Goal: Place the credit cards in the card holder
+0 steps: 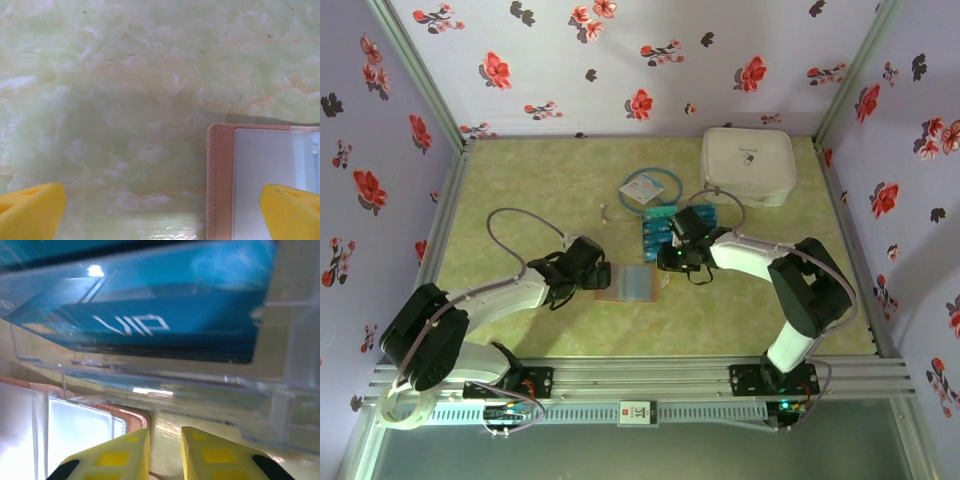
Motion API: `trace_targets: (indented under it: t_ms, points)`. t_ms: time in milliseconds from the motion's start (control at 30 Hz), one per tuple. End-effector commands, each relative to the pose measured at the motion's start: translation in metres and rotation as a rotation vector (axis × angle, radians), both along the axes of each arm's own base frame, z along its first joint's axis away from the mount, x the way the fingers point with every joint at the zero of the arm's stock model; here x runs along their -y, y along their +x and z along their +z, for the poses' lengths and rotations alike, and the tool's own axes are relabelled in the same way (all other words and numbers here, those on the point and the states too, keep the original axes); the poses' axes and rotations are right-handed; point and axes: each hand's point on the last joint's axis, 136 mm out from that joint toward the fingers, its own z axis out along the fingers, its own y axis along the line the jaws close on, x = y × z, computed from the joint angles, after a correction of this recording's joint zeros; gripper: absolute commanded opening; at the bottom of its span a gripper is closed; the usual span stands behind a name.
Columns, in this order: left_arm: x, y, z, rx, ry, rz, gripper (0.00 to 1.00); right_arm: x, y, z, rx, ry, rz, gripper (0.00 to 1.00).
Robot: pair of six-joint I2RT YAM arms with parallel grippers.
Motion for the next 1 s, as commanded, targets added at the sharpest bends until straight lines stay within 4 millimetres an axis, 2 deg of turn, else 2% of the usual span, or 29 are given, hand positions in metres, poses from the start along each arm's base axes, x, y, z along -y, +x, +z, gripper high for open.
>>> trace_targets:
  t_ms: [0, 267, 700, 800, 967]
  points:
    - [0.002, 0.005, 0.005, 0.007, -0.012, 0.010, 1.00, -0.012, 0.014, 0.006, 0.039, 0.019, 0.003, 0.23]
    - [0.004, 0.006, 0.006, 0.004, -0.014, 0.005, 1.00, -0.016, 0.031, -0.004, 0.064, -0.013, -0.012, 0.23]
    - [0.004, 0.006, 0.006, 0.001, -0.013, 0.004, 1.00, -0.024, 0.061, -0.001, 0.120, -0.030, -0.012, 0.22]
    - [0.004, 0.005, 0.007, 0.005, -0.017, 0.003, 1.00, -0.029, 0.058, 0.017, 0.133, 0.001, 0.028, 0.23]
    - [0.002, 0.004, 0.011, 0.018, -0.024, 0.002, 1.00, -0.031, 0.050, 0.072, 0.200, 0.057, 0.081, 0.30]
